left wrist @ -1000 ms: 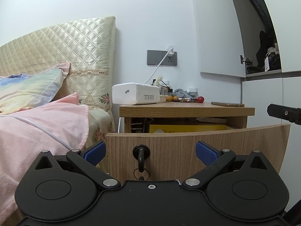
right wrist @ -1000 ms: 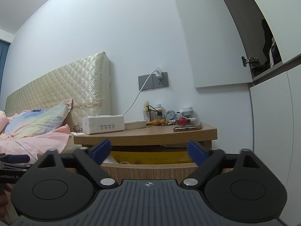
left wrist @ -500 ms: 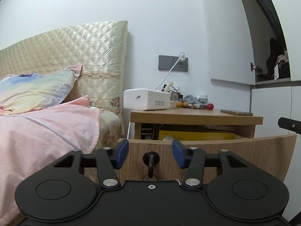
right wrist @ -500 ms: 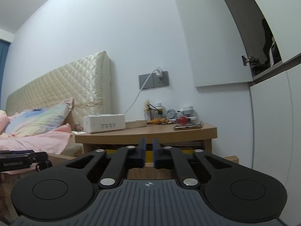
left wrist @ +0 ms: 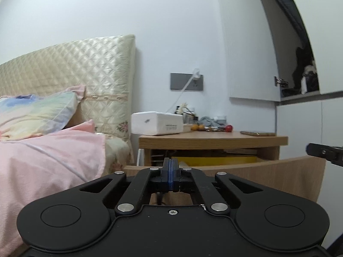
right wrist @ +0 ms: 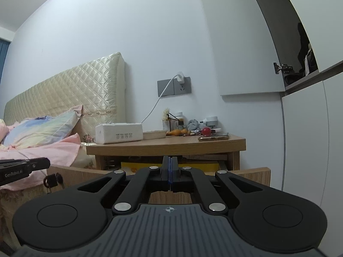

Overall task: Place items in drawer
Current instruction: 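Close the right tool fingers while the left tool closes at the drawer front, then push the drawer front shut with the closed left tool fingers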

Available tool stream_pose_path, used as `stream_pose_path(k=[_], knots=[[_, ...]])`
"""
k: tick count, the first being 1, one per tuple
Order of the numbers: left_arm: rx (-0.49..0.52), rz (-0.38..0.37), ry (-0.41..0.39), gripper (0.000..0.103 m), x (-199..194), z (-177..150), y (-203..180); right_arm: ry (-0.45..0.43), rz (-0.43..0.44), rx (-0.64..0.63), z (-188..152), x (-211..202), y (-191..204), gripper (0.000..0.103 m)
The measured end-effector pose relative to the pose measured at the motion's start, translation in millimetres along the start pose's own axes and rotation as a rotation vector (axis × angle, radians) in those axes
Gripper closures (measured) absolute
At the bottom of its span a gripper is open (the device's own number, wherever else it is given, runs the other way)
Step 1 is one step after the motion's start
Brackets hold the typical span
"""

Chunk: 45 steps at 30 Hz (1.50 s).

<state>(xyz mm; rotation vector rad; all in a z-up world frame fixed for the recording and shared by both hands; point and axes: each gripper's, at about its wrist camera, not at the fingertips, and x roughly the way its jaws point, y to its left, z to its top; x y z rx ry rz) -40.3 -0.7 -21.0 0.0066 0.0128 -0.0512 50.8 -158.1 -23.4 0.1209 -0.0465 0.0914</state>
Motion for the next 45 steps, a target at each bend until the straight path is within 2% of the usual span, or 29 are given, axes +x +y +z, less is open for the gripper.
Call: stream_pose_path(k=[6,10,14,30,45], knots=[[0.010,-0.042,0.009,0.103,-2.1,-3.5,-8.3,-0.003,-0.055,-0.022,-3.0,-4.1,-0.3,0.103],[0.019,-0.074,0.016,0.103,-2.9,-5.4,-12.1,0.028,-0.043,-0.010,-8.1,-4.4,-0.7,0.103],[0.019,-0.080,0.034,0.103,-0.7,-7.6,-13.6,0.034,-0.030,-0.067,-12.1,-8.3,6.1,0.103],[0.027,-0.057,0.103,0.102,15.3,-19.0,-13.2,0.126,-0.047,-0.090,-12.1,11.1,-4.2,0.103],[-0.005,-0.013,0.194,0.102,37.6,-32.2,-6.5,0.202,-0.050,-0.039,-15.7,28.8,-21.2,0.103]])
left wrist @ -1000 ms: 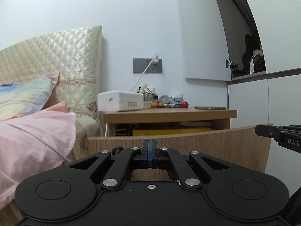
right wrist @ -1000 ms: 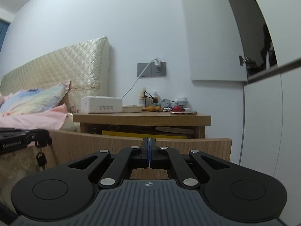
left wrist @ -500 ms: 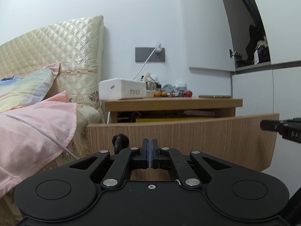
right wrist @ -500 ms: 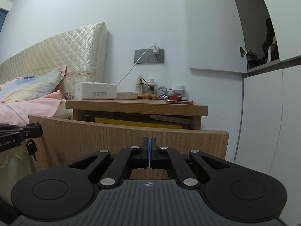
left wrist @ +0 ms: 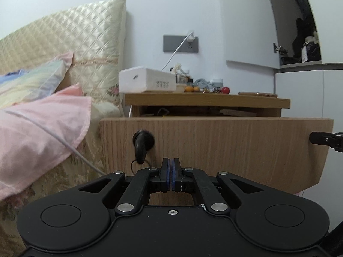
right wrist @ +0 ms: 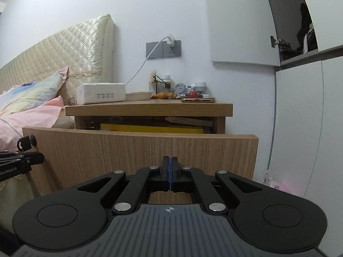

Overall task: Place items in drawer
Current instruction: 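Push the drawer front shut with the closed left tool fingers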

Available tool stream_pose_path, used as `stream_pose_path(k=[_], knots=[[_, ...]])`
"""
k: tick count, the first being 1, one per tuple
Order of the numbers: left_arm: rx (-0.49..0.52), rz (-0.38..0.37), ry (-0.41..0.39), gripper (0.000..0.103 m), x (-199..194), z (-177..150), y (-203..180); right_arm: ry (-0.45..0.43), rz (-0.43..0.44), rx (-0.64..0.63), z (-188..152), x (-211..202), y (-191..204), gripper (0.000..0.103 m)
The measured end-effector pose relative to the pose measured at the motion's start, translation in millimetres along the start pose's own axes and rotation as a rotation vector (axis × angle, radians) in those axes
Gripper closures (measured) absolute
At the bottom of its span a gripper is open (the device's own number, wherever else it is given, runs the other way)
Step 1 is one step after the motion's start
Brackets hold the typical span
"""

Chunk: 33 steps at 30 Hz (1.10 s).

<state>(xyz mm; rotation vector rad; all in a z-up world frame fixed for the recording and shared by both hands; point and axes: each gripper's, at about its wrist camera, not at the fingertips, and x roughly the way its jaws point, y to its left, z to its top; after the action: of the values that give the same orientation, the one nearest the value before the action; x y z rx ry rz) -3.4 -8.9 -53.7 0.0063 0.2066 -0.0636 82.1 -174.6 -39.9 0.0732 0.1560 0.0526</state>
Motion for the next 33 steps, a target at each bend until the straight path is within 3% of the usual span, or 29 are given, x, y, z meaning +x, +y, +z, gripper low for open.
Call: stream_pose_path(k=[17,33], knots=[[0.040,0.031,-0.014,0.102,12.7,-2.8,-6.3,-0.009,0.006,-0.019,1.7,9.1,-2.8,0.103],[0.061,0.028,-0.009,0.102,46.8,5.9,-3.9,-0.001,-0.029,-0.018,6.4,43.0,-4.2,0.103]])
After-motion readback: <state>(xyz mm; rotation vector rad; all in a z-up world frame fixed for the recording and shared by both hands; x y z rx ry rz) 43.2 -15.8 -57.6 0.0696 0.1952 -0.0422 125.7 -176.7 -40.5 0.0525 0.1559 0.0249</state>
